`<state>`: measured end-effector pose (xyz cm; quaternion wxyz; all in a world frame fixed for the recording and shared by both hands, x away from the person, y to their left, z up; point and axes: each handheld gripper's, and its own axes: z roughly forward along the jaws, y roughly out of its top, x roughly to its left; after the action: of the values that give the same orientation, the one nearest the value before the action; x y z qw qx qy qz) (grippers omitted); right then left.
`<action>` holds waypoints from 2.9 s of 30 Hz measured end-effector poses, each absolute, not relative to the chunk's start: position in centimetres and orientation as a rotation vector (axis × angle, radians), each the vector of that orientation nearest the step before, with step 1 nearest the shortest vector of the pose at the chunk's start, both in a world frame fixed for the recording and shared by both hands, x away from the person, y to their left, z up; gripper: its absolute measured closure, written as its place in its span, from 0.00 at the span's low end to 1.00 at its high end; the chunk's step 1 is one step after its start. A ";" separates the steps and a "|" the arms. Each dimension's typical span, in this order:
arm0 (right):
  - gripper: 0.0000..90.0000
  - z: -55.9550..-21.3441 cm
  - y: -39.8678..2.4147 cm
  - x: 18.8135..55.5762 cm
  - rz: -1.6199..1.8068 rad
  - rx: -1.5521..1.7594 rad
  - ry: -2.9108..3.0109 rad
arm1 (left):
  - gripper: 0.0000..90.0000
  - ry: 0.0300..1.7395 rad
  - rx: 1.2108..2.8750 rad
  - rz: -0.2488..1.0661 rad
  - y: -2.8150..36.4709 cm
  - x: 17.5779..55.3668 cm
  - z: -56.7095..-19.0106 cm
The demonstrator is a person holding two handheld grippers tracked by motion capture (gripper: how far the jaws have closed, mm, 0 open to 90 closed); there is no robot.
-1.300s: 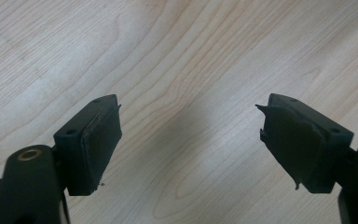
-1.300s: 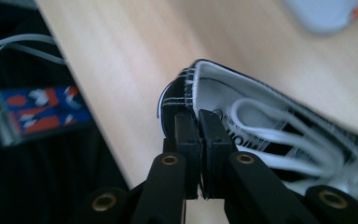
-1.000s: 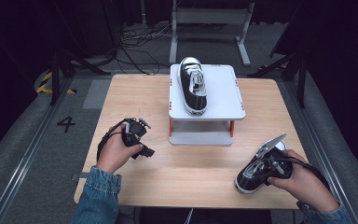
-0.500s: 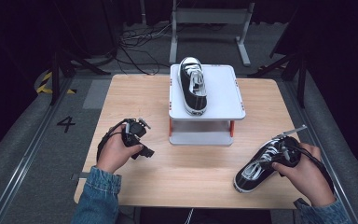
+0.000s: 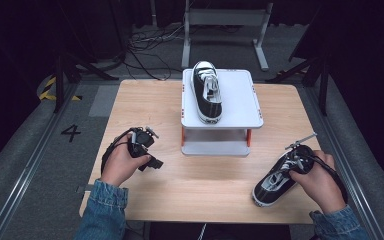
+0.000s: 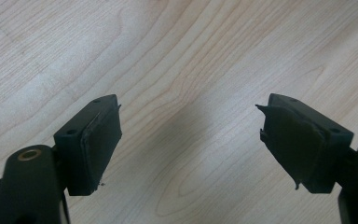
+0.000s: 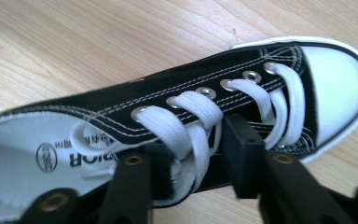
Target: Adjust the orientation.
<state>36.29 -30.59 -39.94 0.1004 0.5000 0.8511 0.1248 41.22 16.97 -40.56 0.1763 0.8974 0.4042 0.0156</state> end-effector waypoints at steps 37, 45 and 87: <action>0.88 -24.4 -31.3 42.4 0.471 1.162 2.496 | 0.22 1.199 2.498 0.066 19.0 40.2 -40.3; 0.88 -21.9 -28.7 44.7 0.516 1.080 2.465 | 0.22 1.214 2.490 0.068 19.4 39.9 -40.4; 0.88 -23.6 -15.2 54.2 0.497 0.708 2.443 | 0.22 1.235 2.455 0.061 21.0 39.2 -40.6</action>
<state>54.21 -15.22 -23.61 0.2717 0.2628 0.9072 0.1847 39.20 21.03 -40.63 0.1951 0.8760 0.4407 0.0219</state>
